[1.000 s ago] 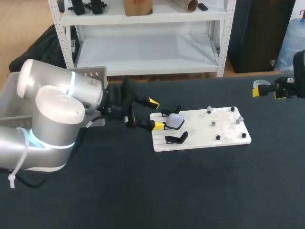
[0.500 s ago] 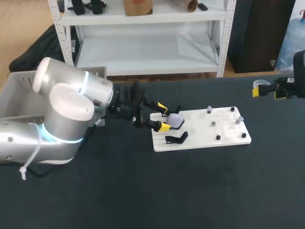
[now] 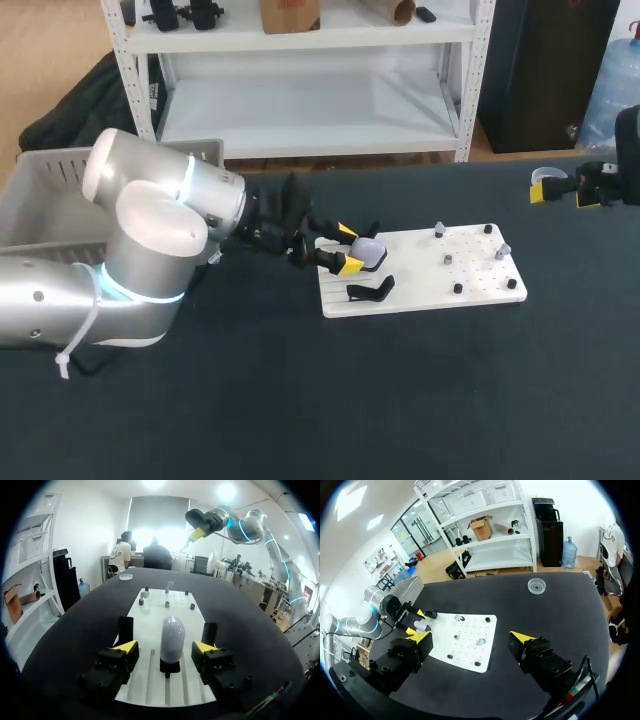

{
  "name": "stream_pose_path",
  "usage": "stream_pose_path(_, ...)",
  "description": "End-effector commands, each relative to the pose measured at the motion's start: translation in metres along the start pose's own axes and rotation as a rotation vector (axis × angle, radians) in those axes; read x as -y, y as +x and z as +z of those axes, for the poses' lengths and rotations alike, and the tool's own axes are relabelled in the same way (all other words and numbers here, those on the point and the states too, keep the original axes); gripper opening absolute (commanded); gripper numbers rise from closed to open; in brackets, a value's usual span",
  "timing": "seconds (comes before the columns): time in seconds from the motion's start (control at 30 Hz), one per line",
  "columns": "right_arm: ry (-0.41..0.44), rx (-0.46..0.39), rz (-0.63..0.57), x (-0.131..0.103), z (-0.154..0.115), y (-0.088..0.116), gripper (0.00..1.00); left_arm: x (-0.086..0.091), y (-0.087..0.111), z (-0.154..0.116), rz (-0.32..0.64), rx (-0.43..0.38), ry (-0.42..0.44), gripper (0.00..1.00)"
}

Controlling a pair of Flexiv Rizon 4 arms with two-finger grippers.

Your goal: Pick up each earbud case from the left stands, insert the matching earbuds, close the lid, and place the case in the box.

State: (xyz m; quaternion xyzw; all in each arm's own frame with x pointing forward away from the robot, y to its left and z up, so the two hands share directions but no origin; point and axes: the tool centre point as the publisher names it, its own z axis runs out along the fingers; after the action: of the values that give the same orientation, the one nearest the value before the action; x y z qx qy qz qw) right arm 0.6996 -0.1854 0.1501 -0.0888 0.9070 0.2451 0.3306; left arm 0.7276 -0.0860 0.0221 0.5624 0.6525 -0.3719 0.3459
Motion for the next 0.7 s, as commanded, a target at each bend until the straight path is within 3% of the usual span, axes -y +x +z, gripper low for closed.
stream_pose_path(0.03,0.0,-0.001,0.0,0.0,0.0,0.0,1.0,0.0,0.001,0.005,0.0,0.003,0.002,0.62)
stream_pose_path(0.33,0.0,-0.001,0.0,0.0,0.0,0.0,1.0,0.001,0.001,0.011,0.0,0.013,0.013,0.59)
stream_pose_path(0.5,0.0,-0.001,0.0,0.0,0.0,0.0,1.0,0.001,0.002,0.014,0.002,0.022,0.022,0.48)
stream_pose_path(0.7,0.0,-0.001,0.0,0.0,0.0,0.0,1.0,-0.001,0.003,0.017,0.001,0.035,0.026,0.44)
